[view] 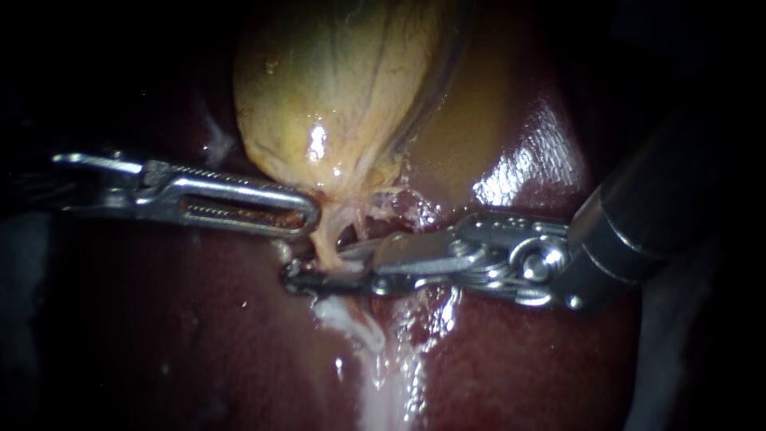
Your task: Going back third clip left tube
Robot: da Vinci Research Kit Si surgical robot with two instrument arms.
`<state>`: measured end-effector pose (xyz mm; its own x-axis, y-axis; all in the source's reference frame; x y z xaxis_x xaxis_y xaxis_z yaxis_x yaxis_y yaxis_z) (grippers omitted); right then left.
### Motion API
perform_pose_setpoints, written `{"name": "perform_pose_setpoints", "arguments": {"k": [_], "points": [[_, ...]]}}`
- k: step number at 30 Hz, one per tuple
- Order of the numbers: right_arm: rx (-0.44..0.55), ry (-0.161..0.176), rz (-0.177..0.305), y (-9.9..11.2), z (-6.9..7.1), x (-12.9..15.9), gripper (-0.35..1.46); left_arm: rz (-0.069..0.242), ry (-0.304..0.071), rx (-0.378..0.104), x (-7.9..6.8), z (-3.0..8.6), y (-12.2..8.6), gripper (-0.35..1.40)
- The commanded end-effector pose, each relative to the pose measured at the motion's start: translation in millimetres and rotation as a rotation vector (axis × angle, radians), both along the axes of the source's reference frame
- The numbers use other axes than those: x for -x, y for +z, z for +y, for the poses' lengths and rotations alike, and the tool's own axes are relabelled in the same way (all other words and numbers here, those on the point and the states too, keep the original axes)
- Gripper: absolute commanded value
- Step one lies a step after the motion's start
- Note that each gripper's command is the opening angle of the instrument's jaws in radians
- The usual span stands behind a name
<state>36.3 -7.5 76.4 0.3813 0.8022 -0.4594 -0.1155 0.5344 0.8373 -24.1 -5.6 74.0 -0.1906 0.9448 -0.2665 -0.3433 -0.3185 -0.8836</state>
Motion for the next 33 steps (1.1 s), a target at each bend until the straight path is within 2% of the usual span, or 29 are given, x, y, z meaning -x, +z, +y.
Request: {"name": "perform_pose_setpoints", "arguments": {"k": [1,9,10,11,13,14,16,22,26,33], "points": [[0.000,0.000,0.001,0.0,0.0,0.0,-0.35,0.000,0.000,0.000,0.0,0.0,0.0,-0.35],[0.000,-0.001,0.001,0.1,0.1,0.1,-0.35,0.000,0.000,0.000,-0.1,-0.1,-0.1,-0.35],[0.000,-0.001,0.001,0.1,0.1,0.1,-0.30,0.000,0.000,0.000,-0.1,-0.1,-0.1,-0.35],[-0.002,-0.004,0.003,-0.1,0.0,0.0,-0.07,0.000,0.000,0.000,-0.1,-0.1,-0.1,-0.35],[0.029,-0.003,0.008,-0.2,0.0,-0.3,0.21,0.000,0.000,0.000,-0.1,-0.1,-0.2,-0.35],[0.053,-0.001,0.011,-0.3,0.1,-0.6,0.33,0.000,0.000,0.000,-0.1,-0.1,-0.2,-0.35],[0.064,0.009,0.005,-0.3,0.2,-0.8,0.41,0.000,0.000,0.000,-0.1,-0.1,-0.3,-0.35],[0.092,0.012,0.003,-0.3,0.2,-0.3,0.47,0.001,-0.002,-0.001,-0.3,-0.1,-0.8,-0.35],[0.114,0.043,-0.019,-0.4,0.1,0.2,0.49,0.002,-0.004,-0.001,-0.4,0.0,-0.9,-0.35],[0.134,0.024,-0.005,-1.8,0.3,2.7,0.49,0.001,-0.003,-0.001,-0.4,0.0,-0.9,-0.35]]}}
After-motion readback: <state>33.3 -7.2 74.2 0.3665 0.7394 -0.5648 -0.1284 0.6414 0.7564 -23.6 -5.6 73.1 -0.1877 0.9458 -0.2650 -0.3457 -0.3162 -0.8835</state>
